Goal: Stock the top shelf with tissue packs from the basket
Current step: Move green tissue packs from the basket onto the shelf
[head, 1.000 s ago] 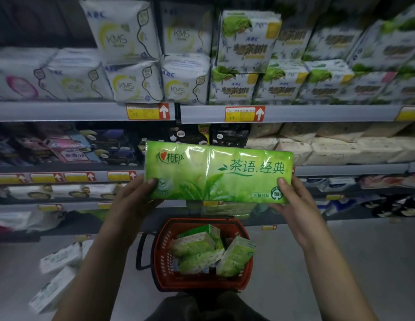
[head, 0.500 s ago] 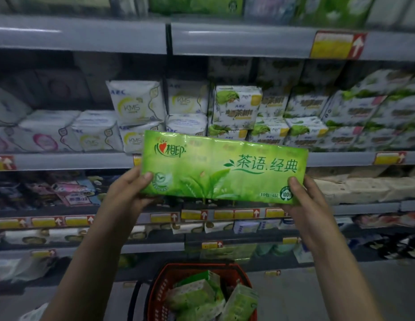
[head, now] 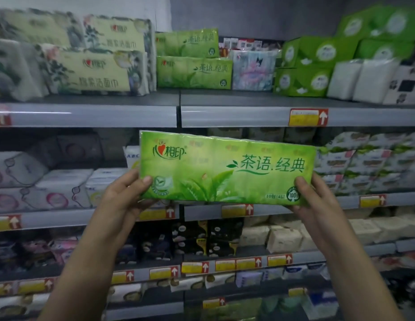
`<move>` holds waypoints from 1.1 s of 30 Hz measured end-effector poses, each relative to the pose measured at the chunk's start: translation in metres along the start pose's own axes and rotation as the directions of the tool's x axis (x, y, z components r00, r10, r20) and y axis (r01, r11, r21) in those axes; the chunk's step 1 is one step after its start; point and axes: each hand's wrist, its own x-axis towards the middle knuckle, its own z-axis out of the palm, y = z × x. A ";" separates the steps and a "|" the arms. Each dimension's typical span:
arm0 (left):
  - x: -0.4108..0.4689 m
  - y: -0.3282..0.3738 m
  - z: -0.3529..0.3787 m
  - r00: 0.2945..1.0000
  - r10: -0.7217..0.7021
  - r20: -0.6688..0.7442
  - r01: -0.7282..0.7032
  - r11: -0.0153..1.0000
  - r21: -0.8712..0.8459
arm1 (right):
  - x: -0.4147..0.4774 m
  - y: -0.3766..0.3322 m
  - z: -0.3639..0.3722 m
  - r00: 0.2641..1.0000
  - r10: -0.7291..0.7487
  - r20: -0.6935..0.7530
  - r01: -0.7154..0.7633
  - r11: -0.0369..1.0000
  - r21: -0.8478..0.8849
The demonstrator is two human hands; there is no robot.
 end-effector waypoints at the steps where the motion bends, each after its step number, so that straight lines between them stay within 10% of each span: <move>1: 0.004 0.006 -0.001 1.000 0.003 0.004 -0.003 1.000 -0.002 | 0.002 -0.006 0.002 1.000 -0.013 0.001 0.013 1.000 -0.006; 33: 0.131 0.149 -0.004 0.964 0.138 0.229 -0.204 0.933 0.298 | 0.126 -0.107 0.070 0.985 -0.166 0.049 0.160 0.981 0.107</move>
